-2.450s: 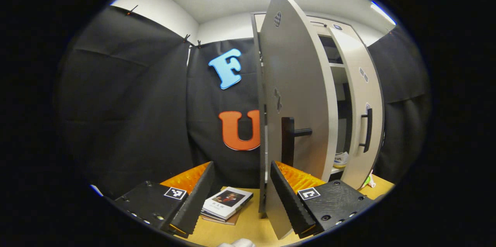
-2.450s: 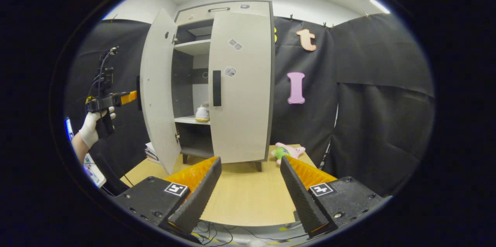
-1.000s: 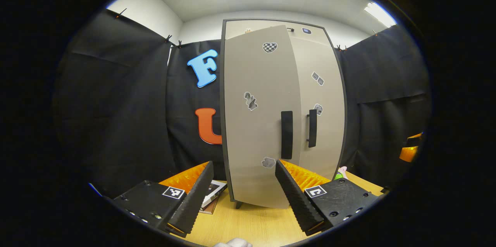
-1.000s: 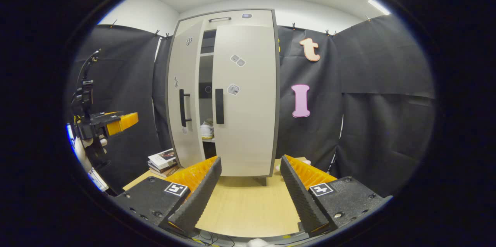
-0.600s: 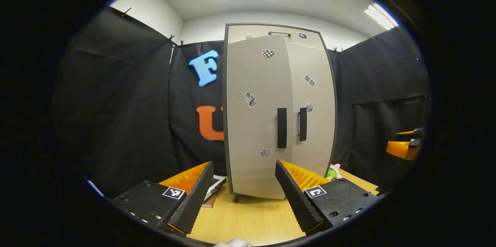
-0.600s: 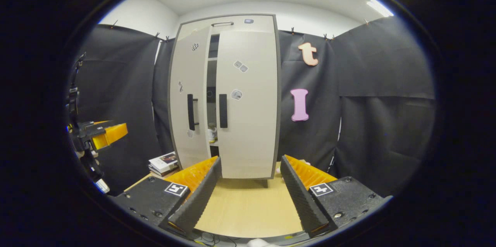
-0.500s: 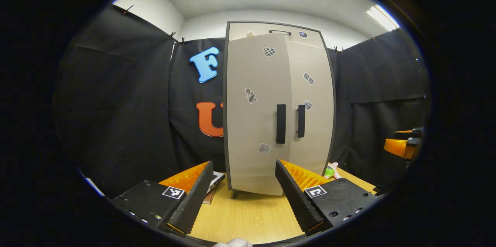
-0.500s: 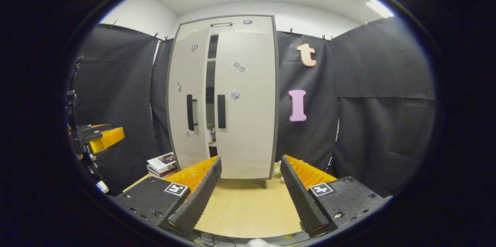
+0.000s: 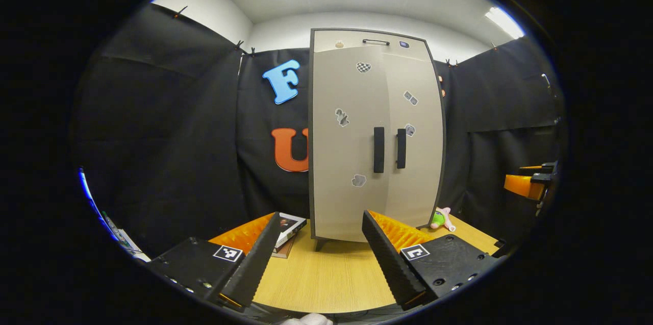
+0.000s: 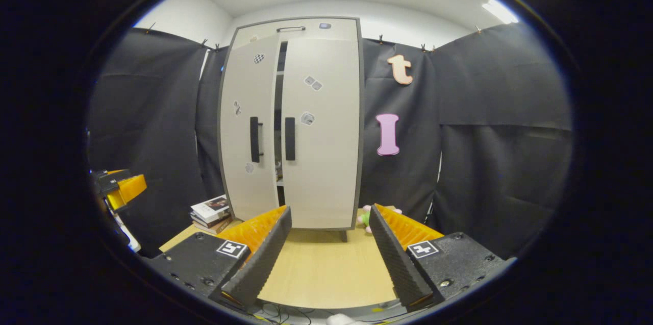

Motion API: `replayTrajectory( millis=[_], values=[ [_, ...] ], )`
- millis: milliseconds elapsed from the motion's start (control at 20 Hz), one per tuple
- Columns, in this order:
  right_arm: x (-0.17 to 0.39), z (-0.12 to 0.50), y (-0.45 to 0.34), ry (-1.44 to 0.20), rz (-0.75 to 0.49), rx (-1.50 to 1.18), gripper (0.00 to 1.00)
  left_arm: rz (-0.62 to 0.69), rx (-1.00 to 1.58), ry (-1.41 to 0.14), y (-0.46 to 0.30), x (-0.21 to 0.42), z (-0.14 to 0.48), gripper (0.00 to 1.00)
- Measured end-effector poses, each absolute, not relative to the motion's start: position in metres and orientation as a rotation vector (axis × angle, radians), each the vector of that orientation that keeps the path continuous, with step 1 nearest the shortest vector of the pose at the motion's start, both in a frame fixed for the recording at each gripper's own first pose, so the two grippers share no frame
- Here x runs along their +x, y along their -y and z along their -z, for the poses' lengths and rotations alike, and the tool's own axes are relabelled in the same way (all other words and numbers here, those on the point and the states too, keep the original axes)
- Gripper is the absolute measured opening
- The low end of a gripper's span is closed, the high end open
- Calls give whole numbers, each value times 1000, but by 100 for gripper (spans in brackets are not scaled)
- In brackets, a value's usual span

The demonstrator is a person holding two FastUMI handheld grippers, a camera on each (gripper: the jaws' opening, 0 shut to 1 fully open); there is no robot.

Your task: Grab one shoe with the right hand and put it into the shoe cabinet, grab the other shoe with the left hand and put it into the shoe cabinet; then close the right door with the right hand and the left door with the left hand.

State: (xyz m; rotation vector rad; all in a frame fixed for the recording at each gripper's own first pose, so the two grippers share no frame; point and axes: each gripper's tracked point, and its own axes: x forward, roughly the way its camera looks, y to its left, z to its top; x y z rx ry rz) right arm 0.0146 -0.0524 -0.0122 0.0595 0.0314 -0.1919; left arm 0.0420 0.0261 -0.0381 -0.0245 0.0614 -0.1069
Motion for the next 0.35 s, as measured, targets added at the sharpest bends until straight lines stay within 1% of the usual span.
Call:
replayTrajectory(
  millis=[350],
  values=[
    [8, 7, 41, -15, 184, 41, 99, 128, -23, -44, -21, 35, 32, 96]
  ],
)
